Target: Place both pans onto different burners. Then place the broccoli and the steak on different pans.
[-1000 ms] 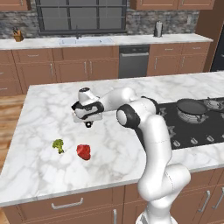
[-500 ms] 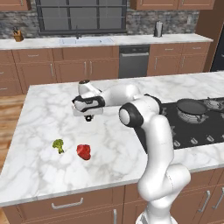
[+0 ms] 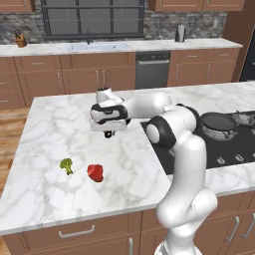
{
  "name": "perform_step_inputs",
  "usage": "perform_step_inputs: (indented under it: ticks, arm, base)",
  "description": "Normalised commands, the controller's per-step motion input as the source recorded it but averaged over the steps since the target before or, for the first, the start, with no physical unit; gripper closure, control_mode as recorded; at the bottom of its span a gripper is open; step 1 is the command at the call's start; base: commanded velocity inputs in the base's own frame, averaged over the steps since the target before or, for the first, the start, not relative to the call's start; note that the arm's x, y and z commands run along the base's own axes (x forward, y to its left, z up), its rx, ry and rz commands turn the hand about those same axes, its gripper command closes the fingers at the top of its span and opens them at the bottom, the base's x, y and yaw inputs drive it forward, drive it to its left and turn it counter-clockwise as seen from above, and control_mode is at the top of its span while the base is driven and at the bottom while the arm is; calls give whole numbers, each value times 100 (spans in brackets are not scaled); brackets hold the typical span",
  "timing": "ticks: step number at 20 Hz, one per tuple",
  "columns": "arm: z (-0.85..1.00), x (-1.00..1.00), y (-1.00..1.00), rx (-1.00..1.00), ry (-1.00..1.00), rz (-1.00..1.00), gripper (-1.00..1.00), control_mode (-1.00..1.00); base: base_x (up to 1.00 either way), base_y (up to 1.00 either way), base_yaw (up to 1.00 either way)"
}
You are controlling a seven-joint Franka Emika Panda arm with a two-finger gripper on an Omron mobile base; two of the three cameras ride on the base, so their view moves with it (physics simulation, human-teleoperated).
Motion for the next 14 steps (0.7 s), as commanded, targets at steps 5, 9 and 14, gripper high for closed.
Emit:
perform_step_inputs:
  ticks: [5,9,14]
  arm:
    - [0,-80,-53,1,-5,-7,100,-100]
    - [0,-76,-49,0,-11,-6,100,-100]
    - [1,-72,-54,3,-5,-7,100,-100]
  base:
    - [0,0,0]
    - [0,0,0]
    - [0,0,0]
